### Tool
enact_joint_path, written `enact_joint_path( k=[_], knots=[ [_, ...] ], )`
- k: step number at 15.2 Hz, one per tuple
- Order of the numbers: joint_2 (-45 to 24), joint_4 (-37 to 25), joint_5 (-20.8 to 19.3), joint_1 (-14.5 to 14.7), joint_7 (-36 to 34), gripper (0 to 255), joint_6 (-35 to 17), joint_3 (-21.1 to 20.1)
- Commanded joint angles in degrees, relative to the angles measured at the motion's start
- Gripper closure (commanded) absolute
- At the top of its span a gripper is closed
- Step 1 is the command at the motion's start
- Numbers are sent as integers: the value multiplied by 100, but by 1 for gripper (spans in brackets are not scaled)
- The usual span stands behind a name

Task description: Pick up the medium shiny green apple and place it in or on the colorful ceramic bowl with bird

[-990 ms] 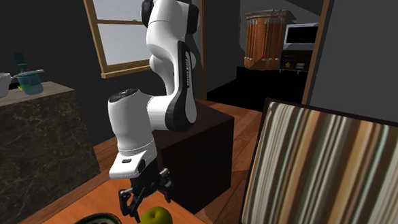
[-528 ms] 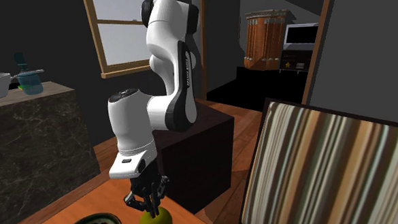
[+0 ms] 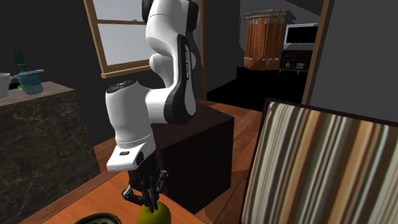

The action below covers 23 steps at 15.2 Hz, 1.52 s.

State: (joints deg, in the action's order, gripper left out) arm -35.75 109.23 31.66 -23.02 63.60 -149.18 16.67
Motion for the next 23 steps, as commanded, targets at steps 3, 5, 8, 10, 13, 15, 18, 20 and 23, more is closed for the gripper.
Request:
enact_joint_path(
  k=[3, 5, 8, 10, 13, 15, 18, 20, 23],
  knots=[
    [236, 42, -145, 96, -133, 255, 192, 126],
    [352, 60, -219, 139, -195, 255, 286, 186],
    [522, 79, -331, 201, -289, 255, 432, 273],
    [633, 85, -408, 241, -352, 255, 531, 329],
    [795, 84, -523, 297, -448, 255, 683, 410],
    [899, 77, -601, 333, -511, 255, 787, 460],
    [1051, 57, -716, 382, -605, 255, 946, 532],
    [1042, -36, -717, 284, -511, 255, 1050, 560],
    [978, -358, -708, -16, -234, 255, 1370, 638]
  ],
)
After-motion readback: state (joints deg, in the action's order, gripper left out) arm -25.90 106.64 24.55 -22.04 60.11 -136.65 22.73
